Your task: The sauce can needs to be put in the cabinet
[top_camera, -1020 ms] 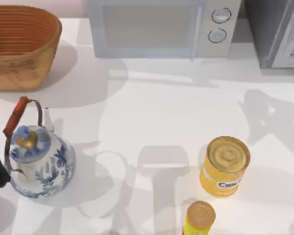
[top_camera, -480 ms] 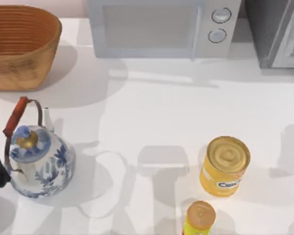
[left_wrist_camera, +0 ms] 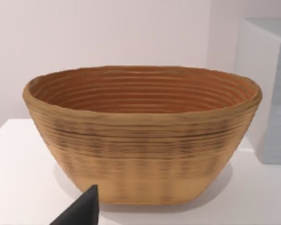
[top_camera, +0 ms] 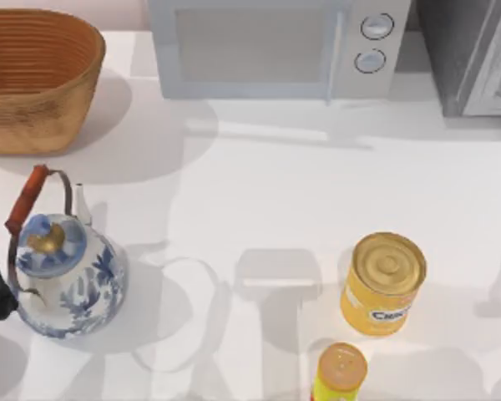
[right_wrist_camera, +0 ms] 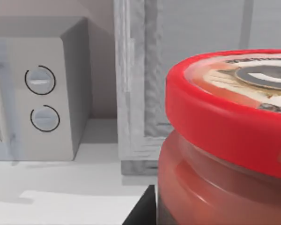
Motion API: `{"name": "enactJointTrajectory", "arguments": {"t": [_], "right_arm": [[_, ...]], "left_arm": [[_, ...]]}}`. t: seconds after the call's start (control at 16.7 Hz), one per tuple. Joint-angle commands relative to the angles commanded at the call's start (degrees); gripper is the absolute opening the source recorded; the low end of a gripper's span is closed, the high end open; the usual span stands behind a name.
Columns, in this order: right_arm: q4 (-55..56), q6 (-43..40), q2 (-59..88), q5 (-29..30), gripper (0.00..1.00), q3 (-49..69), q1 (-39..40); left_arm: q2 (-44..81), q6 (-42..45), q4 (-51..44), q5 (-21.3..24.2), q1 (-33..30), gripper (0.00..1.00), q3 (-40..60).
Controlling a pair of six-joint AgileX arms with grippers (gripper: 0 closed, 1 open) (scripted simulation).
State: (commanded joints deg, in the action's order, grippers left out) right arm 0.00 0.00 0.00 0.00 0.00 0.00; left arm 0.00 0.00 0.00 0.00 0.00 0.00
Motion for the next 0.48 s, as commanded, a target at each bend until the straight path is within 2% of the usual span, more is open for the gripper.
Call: {"name": "enactJointTrajectory", "arguments": {"t": [0.3, 0.48], "right_arm": [[-0.3, 0.2, 1.4, 0.1, 0.00, 1.4, 0.3], [-2.0, 0.2, 6.0, 1.0, 0.00, 7.9, 0.7]], "left_arm": [[0.0, 0.0, 0.0, 0.0, 0.0, 1.00, 0.0], [0.0, 0.0, 0.0, 0.0, 0.0, 1.00, 0.0]]}}
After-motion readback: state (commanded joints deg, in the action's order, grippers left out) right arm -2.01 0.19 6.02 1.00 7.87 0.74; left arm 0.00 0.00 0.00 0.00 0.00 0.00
